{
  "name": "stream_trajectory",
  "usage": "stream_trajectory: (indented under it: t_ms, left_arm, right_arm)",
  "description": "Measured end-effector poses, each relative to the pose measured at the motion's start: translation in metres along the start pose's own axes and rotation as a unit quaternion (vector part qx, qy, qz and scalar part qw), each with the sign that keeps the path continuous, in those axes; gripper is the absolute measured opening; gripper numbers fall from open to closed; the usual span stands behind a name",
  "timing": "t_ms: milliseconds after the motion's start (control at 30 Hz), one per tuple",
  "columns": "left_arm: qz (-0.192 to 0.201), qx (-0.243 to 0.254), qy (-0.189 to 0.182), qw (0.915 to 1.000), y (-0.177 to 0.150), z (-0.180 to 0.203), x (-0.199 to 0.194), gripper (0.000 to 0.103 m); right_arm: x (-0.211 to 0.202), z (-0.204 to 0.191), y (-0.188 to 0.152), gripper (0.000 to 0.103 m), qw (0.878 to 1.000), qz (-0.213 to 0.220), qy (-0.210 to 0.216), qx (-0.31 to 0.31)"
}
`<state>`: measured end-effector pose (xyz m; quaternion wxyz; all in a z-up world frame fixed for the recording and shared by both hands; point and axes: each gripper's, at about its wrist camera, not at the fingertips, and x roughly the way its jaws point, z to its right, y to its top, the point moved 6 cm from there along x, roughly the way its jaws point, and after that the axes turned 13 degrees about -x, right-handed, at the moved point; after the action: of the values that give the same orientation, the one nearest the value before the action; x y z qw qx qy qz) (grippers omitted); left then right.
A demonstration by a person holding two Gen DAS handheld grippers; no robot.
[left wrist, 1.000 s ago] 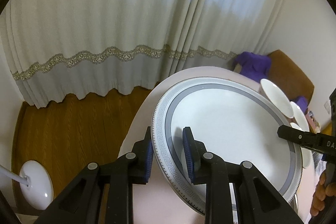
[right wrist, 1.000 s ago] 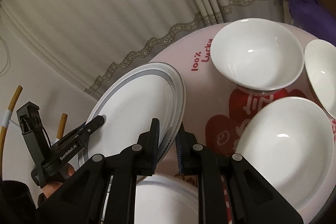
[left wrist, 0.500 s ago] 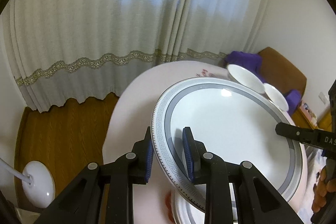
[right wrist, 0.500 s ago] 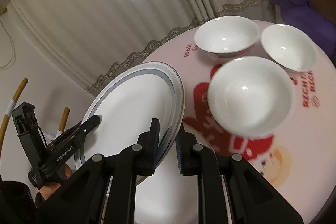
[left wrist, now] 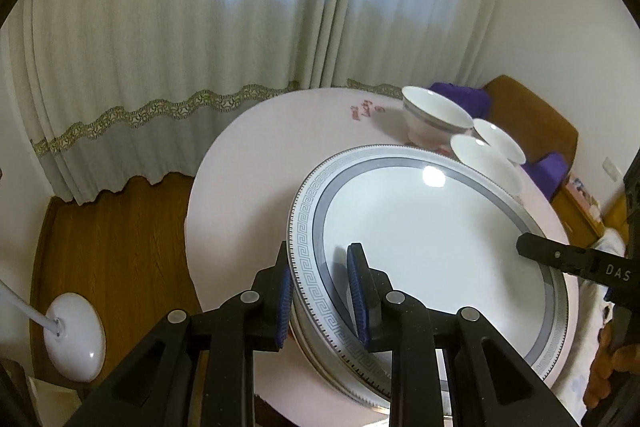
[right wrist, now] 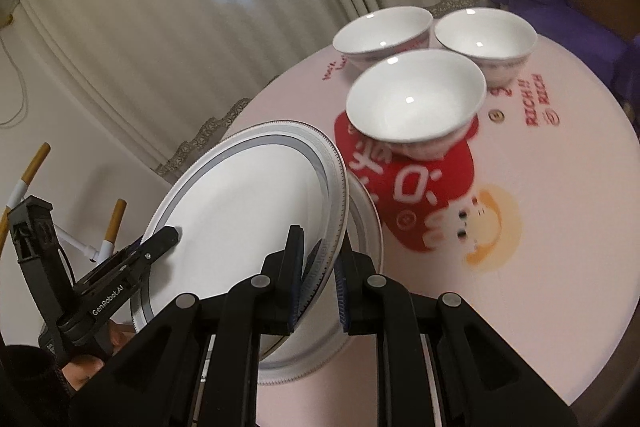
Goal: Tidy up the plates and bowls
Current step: 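Lower the plate stack onto the remaining plate with the left gripper while the right gripper holds its plate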
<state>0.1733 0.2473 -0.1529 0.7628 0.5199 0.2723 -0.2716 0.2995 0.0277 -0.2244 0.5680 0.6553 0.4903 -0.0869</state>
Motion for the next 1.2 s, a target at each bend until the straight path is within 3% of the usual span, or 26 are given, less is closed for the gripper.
stream_trajectory:
  t_ms: [467,1200]
  left_arm:
    - [-0.013,-0.006,0.005,0.9999,-0.008,-0.007,-0.005,0.021]
    - [-0.024,-0.004,0.002,0.9997,-0.018,-0.001,0.004,0.021]
  right_arm:
    - [-0.007,-0.005,-0.028,0.015,1.000,-0.006,-0.020,-0.007]
    - [-0.013,0.001,-0.043,0.016,0.998,-0.014,-0.060,0.014]
